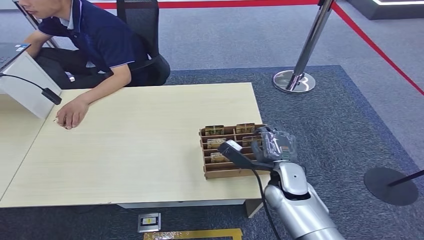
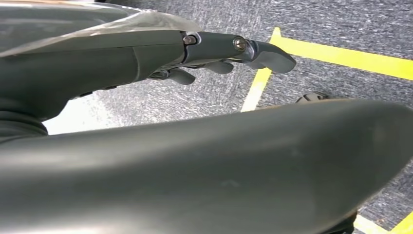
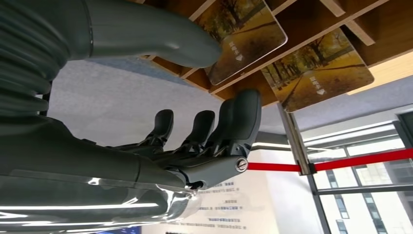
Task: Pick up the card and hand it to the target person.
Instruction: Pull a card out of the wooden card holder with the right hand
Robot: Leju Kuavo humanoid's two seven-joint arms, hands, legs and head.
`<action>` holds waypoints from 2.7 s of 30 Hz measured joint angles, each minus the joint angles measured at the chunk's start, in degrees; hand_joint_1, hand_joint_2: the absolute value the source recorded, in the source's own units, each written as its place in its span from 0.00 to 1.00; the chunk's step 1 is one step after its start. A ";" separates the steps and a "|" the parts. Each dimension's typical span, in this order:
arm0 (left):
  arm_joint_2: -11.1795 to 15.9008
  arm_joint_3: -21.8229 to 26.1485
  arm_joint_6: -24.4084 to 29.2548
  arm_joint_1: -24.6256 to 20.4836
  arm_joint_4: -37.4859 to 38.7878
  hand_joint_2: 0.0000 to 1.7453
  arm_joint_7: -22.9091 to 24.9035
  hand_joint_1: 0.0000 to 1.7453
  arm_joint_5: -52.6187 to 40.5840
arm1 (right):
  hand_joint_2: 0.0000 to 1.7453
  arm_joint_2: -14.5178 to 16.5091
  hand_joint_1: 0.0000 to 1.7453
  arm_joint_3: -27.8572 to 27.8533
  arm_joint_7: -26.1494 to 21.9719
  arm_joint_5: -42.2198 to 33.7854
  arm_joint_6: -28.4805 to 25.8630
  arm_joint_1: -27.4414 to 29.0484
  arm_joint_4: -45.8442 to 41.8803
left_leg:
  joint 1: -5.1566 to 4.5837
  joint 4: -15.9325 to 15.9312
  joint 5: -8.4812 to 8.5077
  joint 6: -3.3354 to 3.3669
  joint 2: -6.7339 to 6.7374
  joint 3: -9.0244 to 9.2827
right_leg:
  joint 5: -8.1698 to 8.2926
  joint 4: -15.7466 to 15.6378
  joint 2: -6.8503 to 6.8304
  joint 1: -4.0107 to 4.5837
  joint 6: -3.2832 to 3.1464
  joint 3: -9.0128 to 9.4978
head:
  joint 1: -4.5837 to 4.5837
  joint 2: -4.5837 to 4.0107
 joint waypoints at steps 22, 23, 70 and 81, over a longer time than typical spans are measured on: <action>-0.02 -0.02 0.02 -0.04 0.00 0.00 0.47 0.00 -0.11 | 1.00 0.79 0.46 -0.02 -0.03 0.01 0.20 -1.25 1.75 | 0.00 0.00 0.00 0.00 0.00 -0.02 | 0.00 0.00 0.00 0.00 0.00 -0.02 | 0.00 0.00; -0.02 -0.02 0.01 -0.04 0.00 0.00 0.54 0.00 -0.13 | 1.00 0.79 0.45 -0.02 -0.03 0.00 0.26 -1.34 1.92 | 0.00 0.00 0.00 0.00 0.00 -0.02 | 0.00 0.00 0.00 0.00 0.00 -0.02 | 0.00 0.00; 0.05 -0.07 -0.44 -0.08 0.00 0.00 -0.35 0.00 -0.22 | 1.00 -0.03 1.00 -1.40 -1.19 1.55 -0.91 -0.70 1.26 | 0.00 0.00 0.00 0.00 0.00 -0.08 | 0.00 -0.01 0.00 0.00 0.00 -0.10 | 0.00 0.00; 0.05 -0.07 -0.36 -0.08 0.00 0.00 -0.86 0.00 0.58 | 1.00 -1.44 1.00 -1.10 -6.46 -2.23 2.42 2.11 -13.96 | 0.00 0.00 -0.01 0.00 0.00 -0.22 | 0.00 0.00 0.00 0.00 0.00 -0.23 | 0.00 0.00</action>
